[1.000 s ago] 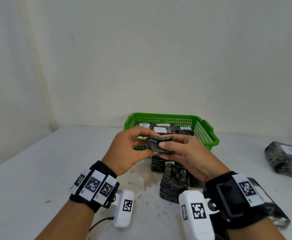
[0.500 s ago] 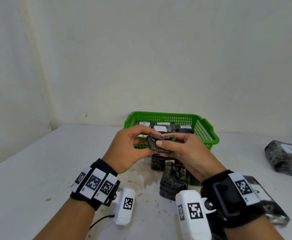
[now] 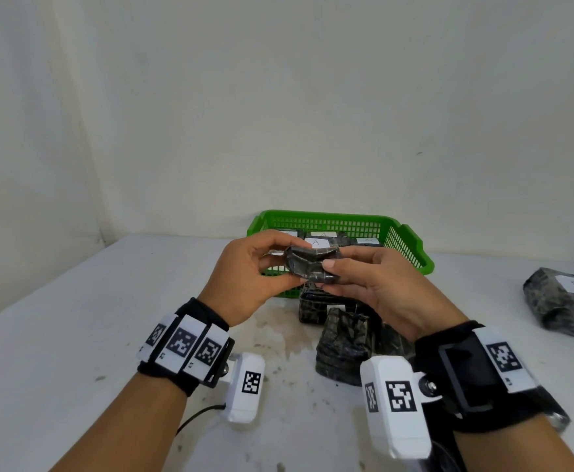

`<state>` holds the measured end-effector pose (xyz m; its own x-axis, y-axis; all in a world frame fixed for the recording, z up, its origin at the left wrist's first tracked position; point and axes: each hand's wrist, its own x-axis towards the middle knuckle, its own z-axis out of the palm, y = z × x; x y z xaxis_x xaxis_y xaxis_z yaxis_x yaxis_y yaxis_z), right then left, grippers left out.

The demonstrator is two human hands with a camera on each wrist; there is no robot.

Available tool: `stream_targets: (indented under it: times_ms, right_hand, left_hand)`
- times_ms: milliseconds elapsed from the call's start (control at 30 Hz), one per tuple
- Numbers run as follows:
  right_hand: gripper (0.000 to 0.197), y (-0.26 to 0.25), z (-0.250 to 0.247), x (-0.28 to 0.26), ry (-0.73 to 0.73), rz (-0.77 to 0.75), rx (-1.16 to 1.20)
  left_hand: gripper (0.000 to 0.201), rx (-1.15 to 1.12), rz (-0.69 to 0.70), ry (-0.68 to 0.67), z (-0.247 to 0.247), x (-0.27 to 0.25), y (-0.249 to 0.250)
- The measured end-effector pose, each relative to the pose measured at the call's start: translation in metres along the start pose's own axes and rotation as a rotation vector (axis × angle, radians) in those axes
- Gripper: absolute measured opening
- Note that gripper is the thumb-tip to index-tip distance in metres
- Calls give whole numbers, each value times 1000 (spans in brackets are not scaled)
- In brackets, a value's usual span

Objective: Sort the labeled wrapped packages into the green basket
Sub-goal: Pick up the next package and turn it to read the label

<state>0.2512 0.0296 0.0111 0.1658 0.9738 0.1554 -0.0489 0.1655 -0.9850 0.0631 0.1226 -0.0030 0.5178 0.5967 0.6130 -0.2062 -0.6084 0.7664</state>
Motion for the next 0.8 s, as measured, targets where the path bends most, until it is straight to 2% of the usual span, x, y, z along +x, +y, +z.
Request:
stream_targets:
  times_ms: [133, 233, 367, 467, 533, 667, 800]
  right_hand:
    - [25, 2, 0, 1, 59, -63, -8]
    - [38, 0, -2, 0, 82, -153, -91]
    - [51, 1, -4, -1, 22, -189, -185]
    - [59, 2, -5, 1, 16, -175, -169]
    - [65, 1, -7, 2, -13, -111, -75]
    - [50, -2, 0, 0, -69, 17, 77]
    - [28, 4, 4, 2, 17, -15, 42]
  left_hand:
    - [54, -3, -2, -29, 0, -1, -1]
    - [69, -103, -83, -41, 0, -1, 0]
    - [54, -91, -136, -15, 3, 0, 2]
    - [55, -77, -131, -8, 1, -1, 1]
    - [56, -74, -111, 2, 1, -1, 3]
    - [58, -62, -74, -4, 2, -2, 4]
    - [59, -19, -44, -30, 5, -3, 4]
